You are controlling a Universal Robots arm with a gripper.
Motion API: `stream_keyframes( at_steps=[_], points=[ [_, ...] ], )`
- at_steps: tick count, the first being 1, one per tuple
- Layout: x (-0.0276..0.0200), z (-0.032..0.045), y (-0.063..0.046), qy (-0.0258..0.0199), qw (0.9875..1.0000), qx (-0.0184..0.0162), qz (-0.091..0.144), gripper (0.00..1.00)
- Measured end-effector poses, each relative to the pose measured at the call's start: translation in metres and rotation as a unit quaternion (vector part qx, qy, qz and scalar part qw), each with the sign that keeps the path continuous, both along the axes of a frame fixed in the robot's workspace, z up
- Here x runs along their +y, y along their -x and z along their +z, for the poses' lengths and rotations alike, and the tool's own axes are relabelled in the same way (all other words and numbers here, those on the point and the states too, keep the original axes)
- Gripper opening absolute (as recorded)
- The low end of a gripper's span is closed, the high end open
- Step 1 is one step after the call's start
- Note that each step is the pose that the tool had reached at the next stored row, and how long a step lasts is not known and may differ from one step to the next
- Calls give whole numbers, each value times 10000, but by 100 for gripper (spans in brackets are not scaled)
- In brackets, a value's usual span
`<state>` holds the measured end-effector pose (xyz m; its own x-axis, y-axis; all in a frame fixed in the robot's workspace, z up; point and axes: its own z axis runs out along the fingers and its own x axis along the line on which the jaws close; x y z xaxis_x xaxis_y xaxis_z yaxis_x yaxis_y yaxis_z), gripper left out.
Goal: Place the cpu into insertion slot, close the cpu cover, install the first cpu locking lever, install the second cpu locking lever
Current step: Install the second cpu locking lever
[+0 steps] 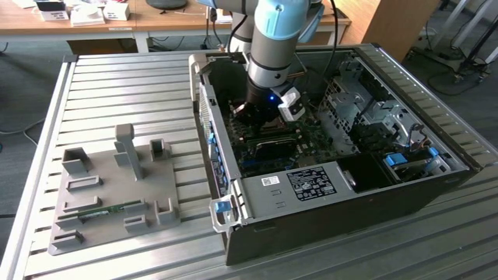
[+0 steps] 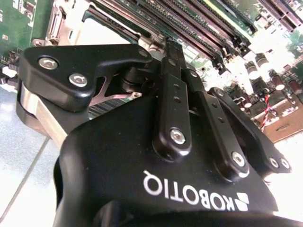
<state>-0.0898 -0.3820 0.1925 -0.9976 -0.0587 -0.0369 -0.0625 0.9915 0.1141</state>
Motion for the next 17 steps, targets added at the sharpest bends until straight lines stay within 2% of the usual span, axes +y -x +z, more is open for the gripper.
stream_keyframes(
  at_steps=[6,8,11,17],
  points=[
    [2,14,1,-9,10000,-2,0,11],
    [5,40,-1,-20,10000,-9,0,11],
    [1,108,2,-8,10000,-2,-1,11],
    [1,160,2,-7,10000,-1,-1,11]
  ],
)
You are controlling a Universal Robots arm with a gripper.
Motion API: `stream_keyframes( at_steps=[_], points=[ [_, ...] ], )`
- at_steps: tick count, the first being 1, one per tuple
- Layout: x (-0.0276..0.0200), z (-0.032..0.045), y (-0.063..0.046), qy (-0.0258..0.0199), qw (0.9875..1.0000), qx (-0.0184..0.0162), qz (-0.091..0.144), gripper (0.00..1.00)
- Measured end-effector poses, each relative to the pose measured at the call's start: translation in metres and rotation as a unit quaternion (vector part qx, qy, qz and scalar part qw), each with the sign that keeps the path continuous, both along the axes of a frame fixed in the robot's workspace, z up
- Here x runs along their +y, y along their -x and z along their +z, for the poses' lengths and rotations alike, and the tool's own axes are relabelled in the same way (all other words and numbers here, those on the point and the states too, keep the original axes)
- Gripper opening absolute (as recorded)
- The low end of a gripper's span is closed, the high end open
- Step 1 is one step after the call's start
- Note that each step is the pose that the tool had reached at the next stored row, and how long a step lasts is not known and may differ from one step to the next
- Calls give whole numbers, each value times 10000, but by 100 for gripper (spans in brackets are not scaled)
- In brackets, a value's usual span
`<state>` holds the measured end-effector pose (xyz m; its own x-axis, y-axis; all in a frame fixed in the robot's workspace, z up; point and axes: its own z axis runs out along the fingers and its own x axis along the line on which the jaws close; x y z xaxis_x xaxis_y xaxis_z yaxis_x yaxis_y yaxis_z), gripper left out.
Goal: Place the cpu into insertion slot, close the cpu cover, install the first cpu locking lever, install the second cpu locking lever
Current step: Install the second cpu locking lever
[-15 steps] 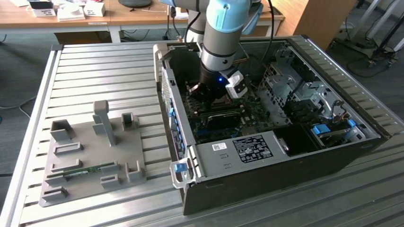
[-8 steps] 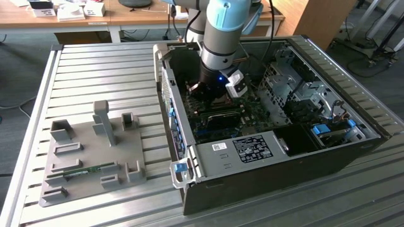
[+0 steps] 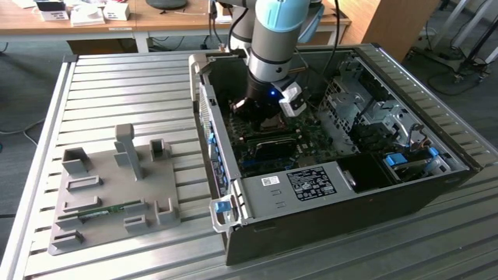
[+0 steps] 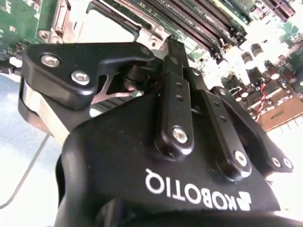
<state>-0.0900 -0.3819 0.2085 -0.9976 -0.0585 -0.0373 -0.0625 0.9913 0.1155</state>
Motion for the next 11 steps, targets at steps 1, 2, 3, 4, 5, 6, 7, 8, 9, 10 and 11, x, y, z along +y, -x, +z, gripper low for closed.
stream_keyframes(
  at_steps=[1,2,3,4,5,6,7,8,9,10,11],
  points=[
    [0,19,0,0,10000,0,0,11],
    [0,36,0,0,10000,0,0,11],
    [0,54,0,1,10000,0,0,11],
    [0,66,0,0,10000,0,0,11],
    [0,68,0,0,10000,0,0,11],
    [0,68,0,0,10000,0,0,11],
    [0,68,0,-1,10000,-1,0,11],
    [0,69,0,-1,10000,-1,0,11],
    [0,69,-1,-1,10000,0,1,11],
    [0,68,-5,-2,10000,0,1,11],
    [1,67,-14,-2,10000,1,1,11]
  ],
)
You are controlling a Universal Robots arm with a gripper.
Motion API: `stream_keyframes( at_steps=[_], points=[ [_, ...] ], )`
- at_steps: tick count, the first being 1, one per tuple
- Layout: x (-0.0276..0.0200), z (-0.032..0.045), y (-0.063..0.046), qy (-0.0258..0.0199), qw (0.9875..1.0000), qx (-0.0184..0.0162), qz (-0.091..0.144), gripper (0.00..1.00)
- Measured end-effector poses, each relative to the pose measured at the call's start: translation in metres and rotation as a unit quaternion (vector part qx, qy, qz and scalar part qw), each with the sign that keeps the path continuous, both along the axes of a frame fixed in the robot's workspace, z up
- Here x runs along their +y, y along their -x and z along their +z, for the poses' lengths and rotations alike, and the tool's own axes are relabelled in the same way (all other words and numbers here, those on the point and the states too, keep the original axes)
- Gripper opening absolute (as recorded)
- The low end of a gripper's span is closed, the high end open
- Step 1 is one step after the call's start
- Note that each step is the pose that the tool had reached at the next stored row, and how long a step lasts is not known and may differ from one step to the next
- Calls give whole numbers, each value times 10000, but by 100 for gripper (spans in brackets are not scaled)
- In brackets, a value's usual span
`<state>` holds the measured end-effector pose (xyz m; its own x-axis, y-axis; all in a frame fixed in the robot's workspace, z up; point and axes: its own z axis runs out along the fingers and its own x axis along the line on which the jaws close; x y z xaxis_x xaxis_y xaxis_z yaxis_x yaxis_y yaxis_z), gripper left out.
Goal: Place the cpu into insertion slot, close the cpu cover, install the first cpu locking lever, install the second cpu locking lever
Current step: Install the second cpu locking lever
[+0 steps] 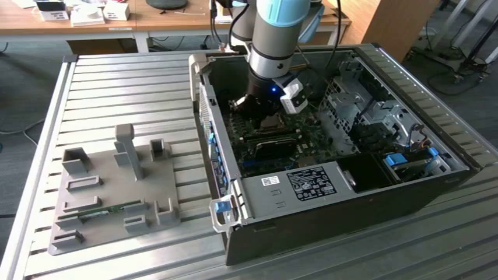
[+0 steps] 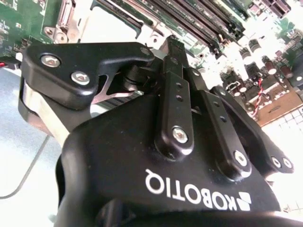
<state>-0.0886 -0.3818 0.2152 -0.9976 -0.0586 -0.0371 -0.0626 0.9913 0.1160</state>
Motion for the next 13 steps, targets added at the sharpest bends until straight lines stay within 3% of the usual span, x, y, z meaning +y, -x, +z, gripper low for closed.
stream_keyframes(
  at_steps=[5,13],
  points=[
    [27,-5,-66,-1,10000,0,0,11],
    [130,-15,-244,-1,10000,0,-1,11]
  ],
)
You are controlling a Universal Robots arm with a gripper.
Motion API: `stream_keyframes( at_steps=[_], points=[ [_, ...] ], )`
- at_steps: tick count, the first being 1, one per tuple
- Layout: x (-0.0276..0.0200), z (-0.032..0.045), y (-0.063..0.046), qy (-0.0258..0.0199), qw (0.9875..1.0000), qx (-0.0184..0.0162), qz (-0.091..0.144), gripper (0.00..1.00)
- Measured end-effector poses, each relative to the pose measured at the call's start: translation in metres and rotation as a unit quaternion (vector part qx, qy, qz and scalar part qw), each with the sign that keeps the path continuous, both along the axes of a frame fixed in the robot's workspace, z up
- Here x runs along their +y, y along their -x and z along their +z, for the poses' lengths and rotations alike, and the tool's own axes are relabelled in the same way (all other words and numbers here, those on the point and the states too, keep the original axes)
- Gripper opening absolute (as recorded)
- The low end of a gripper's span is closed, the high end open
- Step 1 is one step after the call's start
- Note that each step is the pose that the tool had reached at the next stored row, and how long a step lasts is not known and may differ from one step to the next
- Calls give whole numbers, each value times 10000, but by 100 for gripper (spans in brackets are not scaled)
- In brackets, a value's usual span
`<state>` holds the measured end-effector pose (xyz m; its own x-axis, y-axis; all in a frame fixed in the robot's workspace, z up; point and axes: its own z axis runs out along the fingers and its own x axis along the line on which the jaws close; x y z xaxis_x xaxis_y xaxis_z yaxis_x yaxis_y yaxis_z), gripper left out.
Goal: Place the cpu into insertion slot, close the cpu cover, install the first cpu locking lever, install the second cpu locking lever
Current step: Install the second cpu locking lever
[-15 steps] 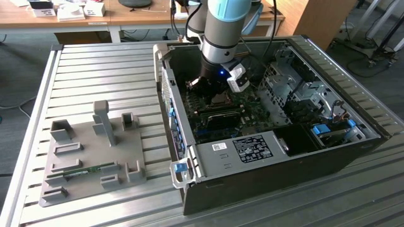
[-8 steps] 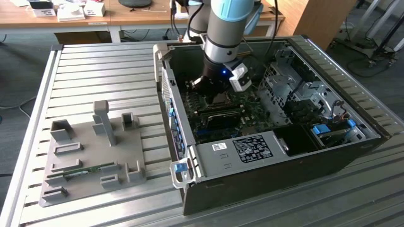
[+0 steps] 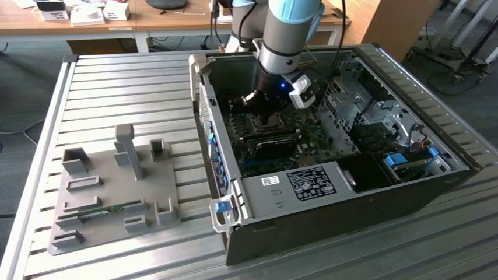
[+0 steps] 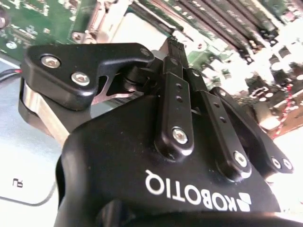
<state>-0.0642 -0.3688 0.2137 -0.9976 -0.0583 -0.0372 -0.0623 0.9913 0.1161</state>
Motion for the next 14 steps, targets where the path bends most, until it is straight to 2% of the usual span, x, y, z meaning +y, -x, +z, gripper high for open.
stream_keyframes(
  at_steps=[6,11,14],
  points=[
    [87,-3,-136,0,10000,0,0,11],
    [100,0,-187,15,10000,1,0,11],
    [102,51,-188,16,10000,1,0,11]
  ],
)
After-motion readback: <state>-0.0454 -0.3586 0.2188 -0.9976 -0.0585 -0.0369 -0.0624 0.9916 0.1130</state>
